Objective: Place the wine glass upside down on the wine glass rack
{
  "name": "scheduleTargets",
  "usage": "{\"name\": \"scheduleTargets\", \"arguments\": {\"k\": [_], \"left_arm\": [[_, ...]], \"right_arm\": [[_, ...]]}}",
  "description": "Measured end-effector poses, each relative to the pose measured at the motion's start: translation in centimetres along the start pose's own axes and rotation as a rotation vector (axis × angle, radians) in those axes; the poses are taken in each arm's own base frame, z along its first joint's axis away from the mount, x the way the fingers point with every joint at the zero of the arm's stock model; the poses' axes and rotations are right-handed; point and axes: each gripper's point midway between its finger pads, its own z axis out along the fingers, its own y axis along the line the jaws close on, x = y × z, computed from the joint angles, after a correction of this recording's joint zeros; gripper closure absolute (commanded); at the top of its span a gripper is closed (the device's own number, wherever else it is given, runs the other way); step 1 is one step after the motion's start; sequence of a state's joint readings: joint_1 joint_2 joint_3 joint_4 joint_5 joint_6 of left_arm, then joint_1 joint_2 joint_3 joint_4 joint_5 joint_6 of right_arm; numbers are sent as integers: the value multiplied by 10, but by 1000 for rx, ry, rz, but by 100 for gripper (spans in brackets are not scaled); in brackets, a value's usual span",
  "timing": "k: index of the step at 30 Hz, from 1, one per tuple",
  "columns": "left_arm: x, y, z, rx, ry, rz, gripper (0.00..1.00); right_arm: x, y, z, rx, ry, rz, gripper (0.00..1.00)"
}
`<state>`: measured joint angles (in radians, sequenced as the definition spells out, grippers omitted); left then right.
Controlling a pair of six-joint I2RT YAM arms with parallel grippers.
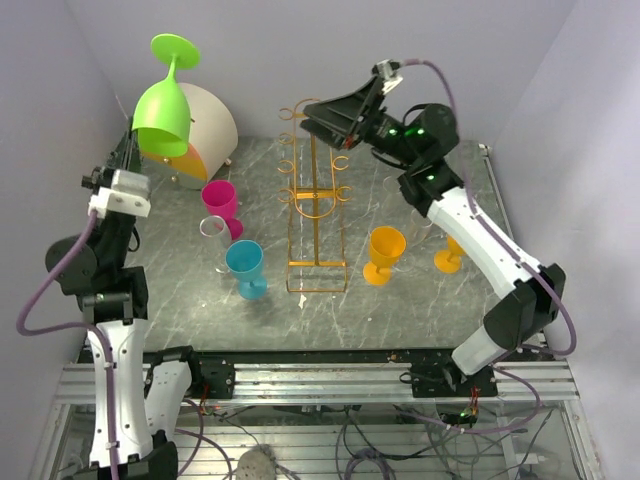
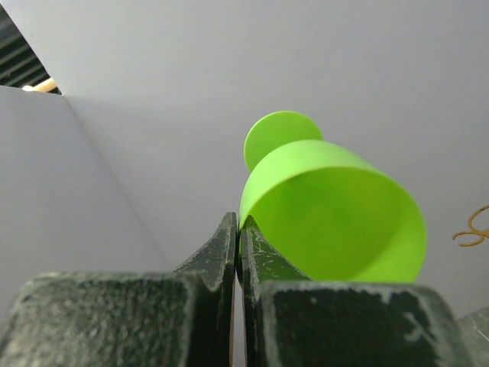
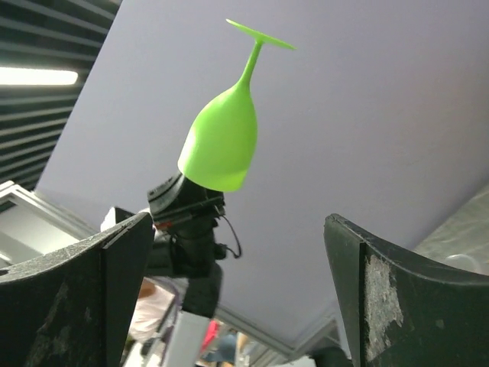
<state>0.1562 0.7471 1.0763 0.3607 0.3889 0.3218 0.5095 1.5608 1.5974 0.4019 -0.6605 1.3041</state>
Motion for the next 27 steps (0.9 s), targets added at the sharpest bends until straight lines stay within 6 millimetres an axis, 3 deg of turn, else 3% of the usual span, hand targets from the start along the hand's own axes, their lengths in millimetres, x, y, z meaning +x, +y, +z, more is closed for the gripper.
{"name": "scheduleTargets", "arguments": {"k": [2, 5, 11, 20, 23, 27], "left_arm": [[3, -4, -6, -13, -40, 9, 93], [4, -11, -13, -17, -89, 10, 93], [-7, -10, -14, -27, -147, 20, 93], [-21, -21, -16, 35, -180, -15, 93], [-23, -24, -15, 48, -180, -45, 93], [-24, -25, -15, 52, -179, -79, 93]], "right_arm": [[10, -9, 16, -3, -20, 68, 10], [25, -6, 34, -29, -38, 105, 10], [27, 10, 67, -167, -117, 140, 10], [43, -24, 121, -223, -179, 217, 13], [46, -18, 128, -241, -198, 218, 19], [39, 8, 133, -307, -231, 212, 30]]}}
